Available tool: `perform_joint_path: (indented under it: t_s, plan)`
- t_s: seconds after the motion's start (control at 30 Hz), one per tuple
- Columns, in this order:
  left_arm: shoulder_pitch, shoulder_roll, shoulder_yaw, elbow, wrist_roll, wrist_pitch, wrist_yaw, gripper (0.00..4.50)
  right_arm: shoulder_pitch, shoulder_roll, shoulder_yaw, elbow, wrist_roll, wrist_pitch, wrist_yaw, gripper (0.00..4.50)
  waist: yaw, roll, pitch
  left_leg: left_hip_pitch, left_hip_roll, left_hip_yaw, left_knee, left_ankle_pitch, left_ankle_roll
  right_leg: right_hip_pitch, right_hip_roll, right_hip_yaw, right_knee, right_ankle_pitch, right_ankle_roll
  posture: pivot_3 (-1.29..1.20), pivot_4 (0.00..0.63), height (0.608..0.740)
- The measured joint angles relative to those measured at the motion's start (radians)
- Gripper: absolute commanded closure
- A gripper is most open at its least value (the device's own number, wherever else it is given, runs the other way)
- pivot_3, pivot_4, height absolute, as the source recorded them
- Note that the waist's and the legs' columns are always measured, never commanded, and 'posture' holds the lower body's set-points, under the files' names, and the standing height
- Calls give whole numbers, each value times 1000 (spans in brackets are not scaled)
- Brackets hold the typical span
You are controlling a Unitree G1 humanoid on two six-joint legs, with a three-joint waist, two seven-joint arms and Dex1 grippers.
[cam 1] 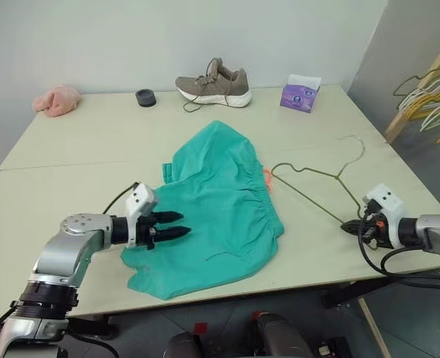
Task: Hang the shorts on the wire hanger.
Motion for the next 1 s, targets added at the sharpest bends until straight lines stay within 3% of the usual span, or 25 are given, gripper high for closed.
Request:
perform_joint_path:
  t_s: [0.7, 1.0]
  plan:
    - [35, 8, 56, -28, 5, -17, 53, 1930, -88, -13, 139, -258, 139, 78, 30, 4500, -13, 0, 0, 2, 0, -2, -1, 0, 0, 1, 0, 1, -1, 0, 0, -182, 98, 740]
    - [12, 14, 59, -20, 10, -17, 83, 1930, -88, 17, 301, -322, 104, 36, -1, 4500, -13, 0, 0, 0, 0, -2, -1, 0, 0, 0, 0, 1, -1, 0, 0, -171, 98, 740]
